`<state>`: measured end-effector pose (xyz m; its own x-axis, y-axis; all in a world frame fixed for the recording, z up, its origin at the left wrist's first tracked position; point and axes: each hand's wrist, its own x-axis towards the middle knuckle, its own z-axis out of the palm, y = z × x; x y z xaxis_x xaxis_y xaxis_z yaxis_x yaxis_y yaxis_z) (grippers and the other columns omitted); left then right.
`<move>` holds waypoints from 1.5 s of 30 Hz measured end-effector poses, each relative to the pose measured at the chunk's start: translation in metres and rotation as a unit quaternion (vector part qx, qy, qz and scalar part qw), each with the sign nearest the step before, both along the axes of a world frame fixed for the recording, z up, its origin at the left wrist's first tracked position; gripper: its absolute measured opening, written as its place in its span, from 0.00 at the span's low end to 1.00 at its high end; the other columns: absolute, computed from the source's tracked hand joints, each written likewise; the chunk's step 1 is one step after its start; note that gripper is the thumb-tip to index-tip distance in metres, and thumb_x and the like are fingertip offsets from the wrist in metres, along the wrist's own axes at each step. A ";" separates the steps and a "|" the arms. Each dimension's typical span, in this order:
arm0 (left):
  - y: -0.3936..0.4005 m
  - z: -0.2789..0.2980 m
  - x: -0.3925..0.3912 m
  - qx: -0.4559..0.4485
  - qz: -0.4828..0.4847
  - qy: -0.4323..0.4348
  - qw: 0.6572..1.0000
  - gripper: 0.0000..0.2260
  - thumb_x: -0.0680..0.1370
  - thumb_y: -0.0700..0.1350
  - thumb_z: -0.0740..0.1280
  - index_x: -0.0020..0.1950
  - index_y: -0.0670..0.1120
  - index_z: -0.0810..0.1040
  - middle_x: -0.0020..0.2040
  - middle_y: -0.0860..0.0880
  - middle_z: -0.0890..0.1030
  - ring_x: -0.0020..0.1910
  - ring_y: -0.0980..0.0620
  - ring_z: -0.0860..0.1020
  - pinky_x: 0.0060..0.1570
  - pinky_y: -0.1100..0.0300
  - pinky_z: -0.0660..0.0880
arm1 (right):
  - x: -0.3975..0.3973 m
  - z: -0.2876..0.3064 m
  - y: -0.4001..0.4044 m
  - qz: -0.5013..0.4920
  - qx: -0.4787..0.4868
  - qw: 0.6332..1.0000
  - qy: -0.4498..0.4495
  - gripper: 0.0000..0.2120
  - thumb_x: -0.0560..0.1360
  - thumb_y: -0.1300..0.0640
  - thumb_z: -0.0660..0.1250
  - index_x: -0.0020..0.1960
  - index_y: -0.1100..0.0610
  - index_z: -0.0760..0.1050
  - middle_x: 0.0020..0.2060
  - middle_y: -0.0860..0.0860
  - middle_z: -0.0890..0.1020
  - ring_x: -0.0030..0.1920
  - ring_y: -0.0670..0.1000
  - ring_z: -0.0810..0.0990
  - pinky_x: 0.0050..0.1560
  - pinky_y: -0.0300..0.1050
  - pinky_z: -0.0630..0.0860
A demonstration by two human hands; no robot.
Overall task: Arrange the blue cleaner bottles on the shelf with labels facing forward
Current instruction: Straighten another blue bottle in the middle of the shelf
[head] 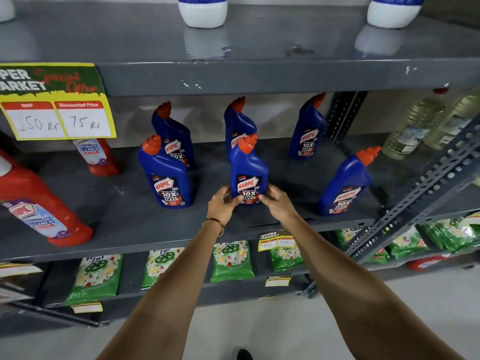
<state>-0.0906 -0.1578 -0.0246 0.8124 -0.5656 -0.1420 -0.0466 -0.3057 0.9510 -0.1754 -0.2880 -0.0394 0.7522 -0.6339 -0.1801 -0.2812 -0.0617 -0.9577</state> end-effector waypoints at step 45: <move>0.101 0.000 -0.005 0.052 -0.017 0.000 0.998 0.24 0.73 0.45 0.70 0.67 0.41 0.70 0.65 0.40 0.76 0.63 0.46 0.75 0.63 0.56 0.70 | -0.043 0.010 0.078 -0.171 -0.080 0.976 0.110 0.13 0.75 0.61 0.64 0.55 0.68 0.74 0.54 0.64 0.81 0.56 0.63 0.78 0.57 0.54 0.73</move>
<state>-0.0956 -0.0573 -0.0242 0.7923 -0.5757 -0.2022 -0.0584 -0.4014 0.9141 -0.2186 -0.2104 -0.0290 0.4464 -0.8741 -0.1915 -0.5097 -0.0725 -0.8573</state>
